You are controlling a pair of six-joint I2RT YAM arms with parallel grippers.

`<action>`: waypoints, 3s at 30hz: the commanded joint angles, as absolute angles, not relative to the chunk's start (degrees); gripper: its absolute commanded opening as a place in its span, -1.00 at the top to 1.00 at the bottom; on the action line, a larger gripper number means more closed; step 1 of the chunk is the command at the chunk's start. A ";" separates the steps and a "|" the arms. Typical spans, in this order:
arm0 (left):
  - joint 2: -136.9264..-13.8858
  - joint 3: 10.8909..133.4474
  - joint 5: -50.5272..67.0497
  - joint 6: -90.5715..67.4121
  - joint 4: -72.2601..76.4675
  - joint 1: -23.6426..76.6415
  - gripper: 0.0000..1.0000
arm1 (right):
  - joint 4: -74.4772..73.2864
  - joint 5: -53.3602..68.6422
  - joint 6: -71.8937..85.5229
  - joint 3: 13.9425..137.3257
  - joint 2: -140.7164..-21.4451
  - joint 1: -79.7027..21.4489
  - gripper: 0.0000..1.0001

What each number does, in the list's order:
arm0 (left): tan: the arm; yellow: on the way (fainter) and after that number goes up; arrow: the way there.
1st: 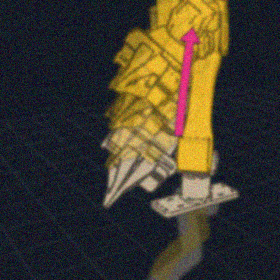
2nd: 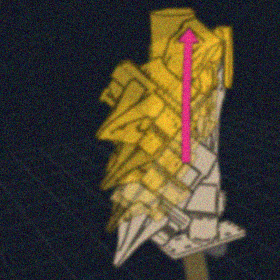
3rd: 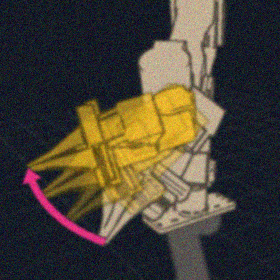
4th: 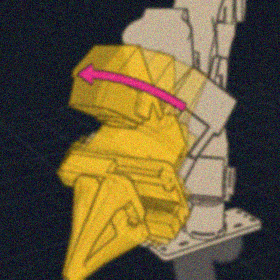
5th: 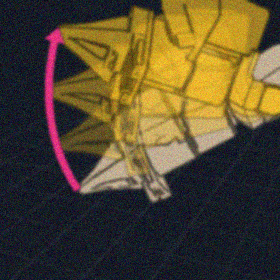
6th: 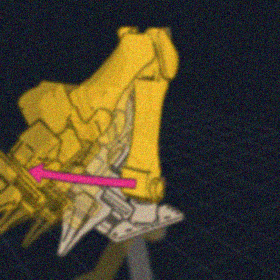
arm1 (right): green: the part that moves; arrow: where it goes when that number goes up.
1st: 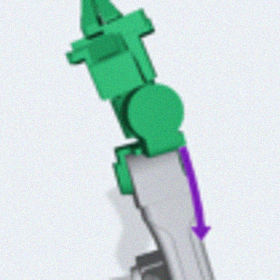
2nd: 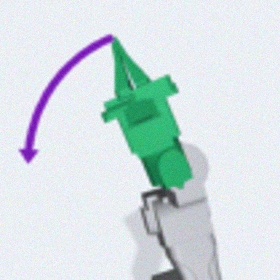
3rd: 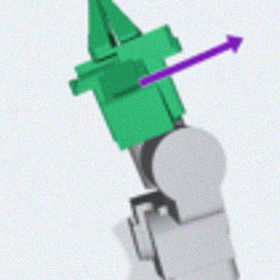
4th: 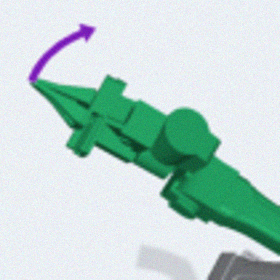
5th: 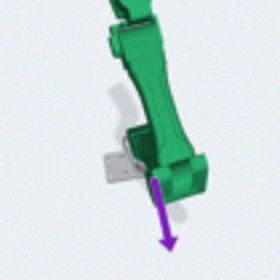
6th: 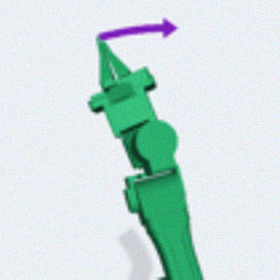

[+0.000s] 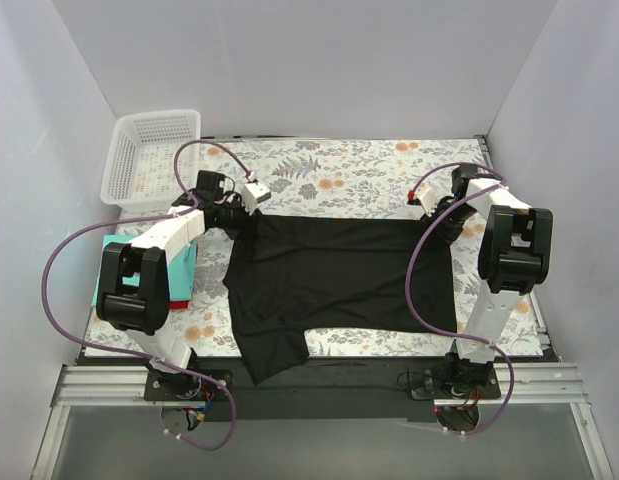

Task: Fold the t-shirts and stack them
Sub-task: Fold the tshirt

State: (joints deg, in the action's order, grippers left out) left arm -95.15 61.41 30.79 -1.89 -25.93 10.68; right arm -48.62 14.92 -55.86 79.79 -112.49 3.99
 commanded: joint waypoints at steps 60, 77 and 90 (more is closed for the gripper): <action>-94.65 67.84 28.21 -6.14 -32.25 23.21 0.34 | -56.42 14.24 -58.45 81.21 -108.99 4.04 0.50; -112.84 84.10 20.92 -21.26 -31.82 12.66 0.34 | -62.74 13.97 -61.70 82.43 -109.42 4.04 0.62; -116.36 90.44 18.55 -30.06 -31.99 9.05 0.17 | -66.88 23.12 -54.42 99.92 -114.59 4.83 0.11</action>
